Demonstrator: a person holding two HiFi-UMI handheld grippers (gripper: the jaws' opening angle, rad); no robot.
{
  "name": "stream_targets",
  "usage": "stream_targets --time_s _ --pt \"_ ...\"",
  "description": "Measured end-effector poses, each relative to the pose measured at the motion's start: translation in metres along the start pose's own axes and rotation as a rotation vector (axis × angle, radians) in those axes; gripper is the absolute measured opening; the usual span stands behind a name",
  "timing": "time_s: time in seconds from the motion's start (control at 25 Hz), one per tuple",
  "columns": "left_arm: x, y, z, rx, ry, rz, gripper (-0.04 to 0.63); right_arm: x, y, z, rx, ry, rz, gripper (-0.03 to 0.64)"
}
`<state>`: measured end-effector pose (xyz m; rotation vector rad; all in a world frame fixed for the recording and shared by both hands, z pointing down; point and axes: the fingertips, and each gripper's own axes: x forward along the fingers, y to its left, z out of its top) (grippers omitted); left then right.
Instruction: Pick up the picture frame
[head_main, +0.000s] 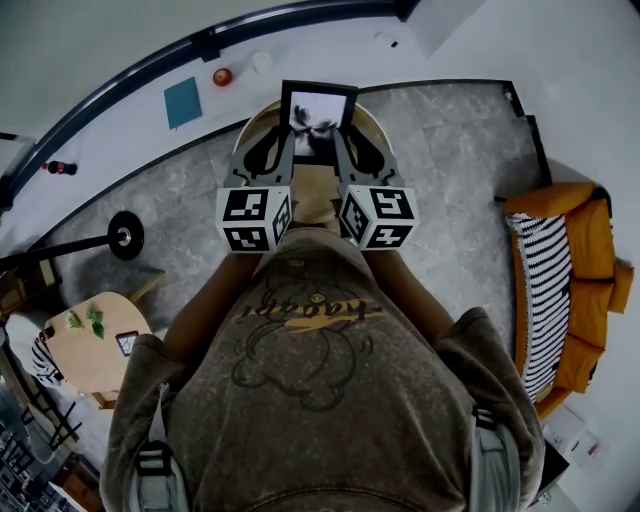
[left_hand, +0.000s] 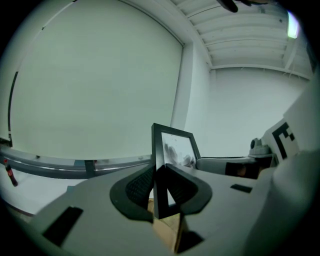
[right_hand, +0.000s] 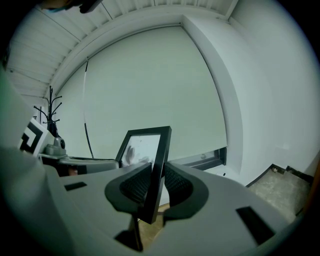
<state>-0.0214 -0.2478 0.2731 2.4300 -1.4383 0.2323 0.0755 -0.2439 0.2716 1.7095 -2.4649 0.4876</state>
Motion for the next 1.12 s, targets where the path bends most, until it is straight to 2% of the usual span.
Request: stream_targets --time_s 1.12 --pt "0.003 -0.008 -0.012 -0.004 0.027 -0.016 0.086 -0.005 -0.008 -0.012 0.023 0.019 -0.017 0.092"
